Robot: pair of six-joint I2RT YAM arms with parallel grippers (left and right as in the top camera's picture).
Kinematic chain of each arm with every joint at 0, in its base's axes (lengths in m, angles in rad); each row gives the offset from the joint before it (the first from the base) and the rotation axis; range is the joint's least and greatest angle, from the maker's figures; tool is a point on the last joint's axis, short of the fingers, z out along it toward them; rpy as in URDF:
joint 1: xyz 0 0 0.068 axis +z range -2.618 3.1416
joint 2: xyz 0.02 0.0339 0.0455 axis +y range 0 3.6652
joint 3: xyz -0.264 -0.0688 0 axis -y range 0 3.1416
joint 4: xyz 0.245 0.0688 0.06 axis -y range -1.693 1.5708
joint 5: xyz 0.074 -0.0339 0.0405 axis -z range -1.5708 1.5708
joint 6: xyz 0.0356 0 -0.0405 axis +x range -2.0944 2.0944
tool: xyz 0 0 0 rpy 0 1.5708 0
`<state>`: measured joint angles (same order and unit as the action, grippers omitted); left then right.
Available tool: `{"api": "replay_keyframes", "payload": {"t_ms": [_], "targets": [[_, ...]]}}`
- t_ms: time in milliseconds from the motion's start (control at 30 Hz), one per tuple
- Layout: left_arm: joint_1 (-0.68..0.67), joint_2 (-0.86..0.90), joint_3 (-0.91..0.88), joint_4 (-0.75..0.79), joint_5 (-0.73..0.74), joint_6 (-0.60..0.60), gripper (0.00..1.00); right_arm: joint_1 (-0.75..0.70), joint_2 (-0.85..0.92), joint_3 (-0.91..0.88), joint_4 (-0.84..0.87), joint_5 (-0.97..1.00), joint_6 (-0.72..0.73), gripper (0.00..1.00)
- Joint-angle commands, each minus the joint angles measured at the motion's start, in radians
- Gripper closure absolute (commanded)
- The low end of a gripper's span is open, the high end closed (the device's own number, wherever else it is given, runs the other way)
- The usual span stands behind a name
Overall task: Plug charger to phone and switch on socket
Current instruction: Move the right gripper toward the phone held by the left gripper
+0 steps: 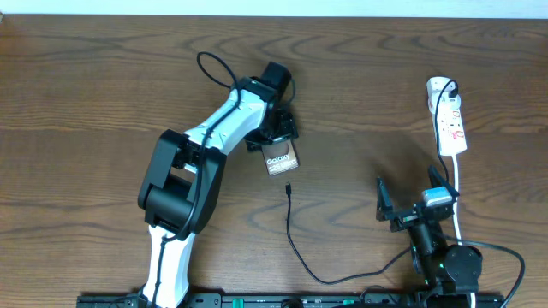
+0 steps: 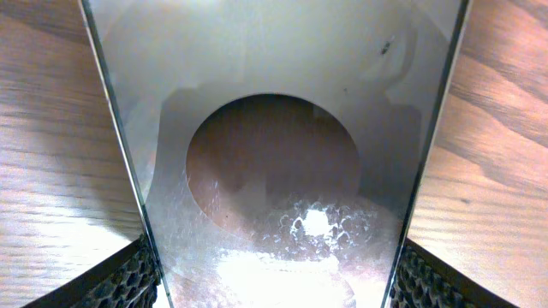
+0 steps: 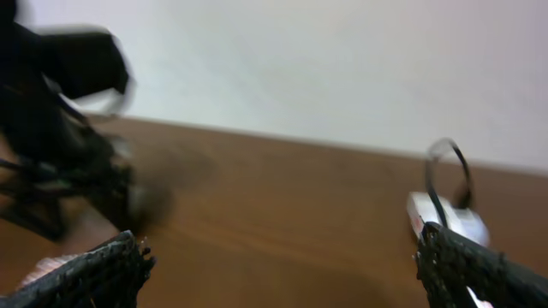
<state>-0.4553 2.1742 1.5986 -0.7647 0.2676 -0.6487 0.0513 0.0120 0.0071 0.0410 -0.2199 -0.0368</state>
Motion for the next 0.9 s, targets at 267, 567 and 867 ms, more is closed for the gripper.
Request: {"api": "replay_keyframes", "payload": {"t_ms": [267,567,867], "targets": [[0.014,0.019,-0.009,0.008,0.308,0.072,0.24,-0.005,0.239,0.284,-0.187,-0.153,0.167,0.01],[0.014,0.019,-0.009,0.063,0.450,0.072,0.24,-0.004,0.817,0.866,-0.616,-0.240,0.087,0.01],[0.014,0.019,-0.009,0.068,0.485,0.073,0.24,-0.003,1.142,1.050,-0.719,-0.511,0.166,0.05]]}}
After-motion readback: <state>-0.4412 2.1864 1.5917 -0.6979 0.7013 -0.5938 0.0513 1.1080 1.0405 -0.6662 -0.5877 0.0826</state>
